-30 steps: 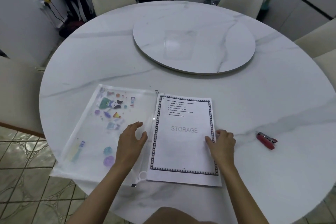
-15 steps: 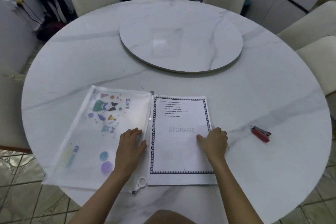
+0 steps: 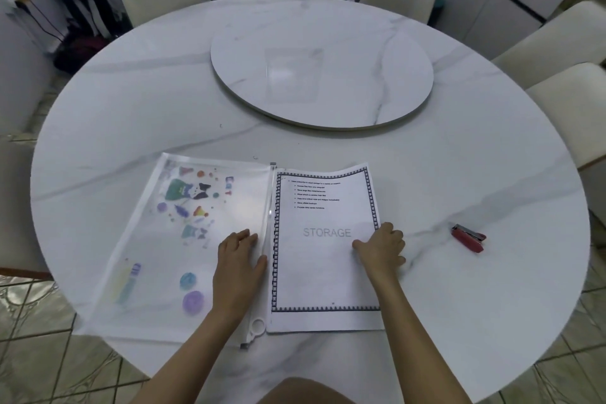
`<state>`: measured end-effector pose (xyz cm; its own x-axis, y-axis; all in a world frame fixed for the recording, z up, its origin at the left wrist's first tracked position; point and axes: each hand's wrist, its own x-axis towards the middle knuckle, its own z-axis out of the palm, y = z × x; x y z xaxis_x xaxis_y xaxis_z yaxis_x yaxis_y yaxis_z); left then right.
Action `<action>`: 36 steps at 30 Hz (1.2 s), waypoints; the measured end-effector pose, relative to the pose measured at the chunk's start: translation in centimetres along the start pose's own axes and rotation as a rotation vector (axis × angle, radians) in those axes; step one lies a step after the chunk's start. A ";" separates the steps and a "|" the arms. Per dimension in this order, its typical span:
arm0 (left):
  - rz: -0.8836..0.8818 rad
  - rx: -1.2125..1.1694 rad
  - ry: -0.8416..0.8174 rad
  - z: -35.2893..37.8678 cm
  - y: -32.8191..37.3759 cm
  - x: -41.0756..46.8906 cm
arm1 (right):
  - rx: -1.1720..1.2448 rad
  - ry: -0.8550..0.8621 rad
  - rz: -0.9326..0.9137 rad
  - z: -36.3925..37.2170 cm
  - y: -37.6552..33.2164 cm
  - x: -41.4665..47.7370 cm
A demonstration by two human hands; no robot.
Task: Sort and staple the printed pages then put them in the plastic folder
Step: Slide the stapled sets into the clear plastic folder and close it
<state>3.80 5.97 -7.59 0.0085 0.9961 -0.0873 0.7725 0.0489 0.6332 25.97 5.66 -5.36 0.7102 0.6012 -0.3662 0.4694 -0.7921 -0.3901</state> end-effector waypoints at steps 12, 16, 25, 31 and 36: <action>-0.010 -0.004 -0.001 0.2 -0.1 0.1 | 0.159 -0.082 0.096 -0.2 0.1 2.0; -0.018 -0.001 -0.018 -0.1 0.1 0.1 | 0.302 -0.073 -0.030 -0.1 1.0 2.1; -0.064 -0.094 0.036 -0.5 0.6 0.3 | 0.725 -0.457 -0.289 -2.8 4.3 0.9; -0.069 -0.236 0.166 -1.1 1.1 -0.3 | 0.763 -0.461 -0.319 -2.8 5.8 0.3; -0.020 -0.246 0.273 -1.8 2.0 -0.8 | 0.801 -0.520 -0.370 -4.7 5.6 0.3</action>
<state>4.15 5.39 -4.89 -0.2007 0.9758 0.0862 0.5946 0.0514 0.8024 31.26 0.86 -3.70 0.1868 0.9159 -0.3554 -0.0107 -0.3599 -0.9329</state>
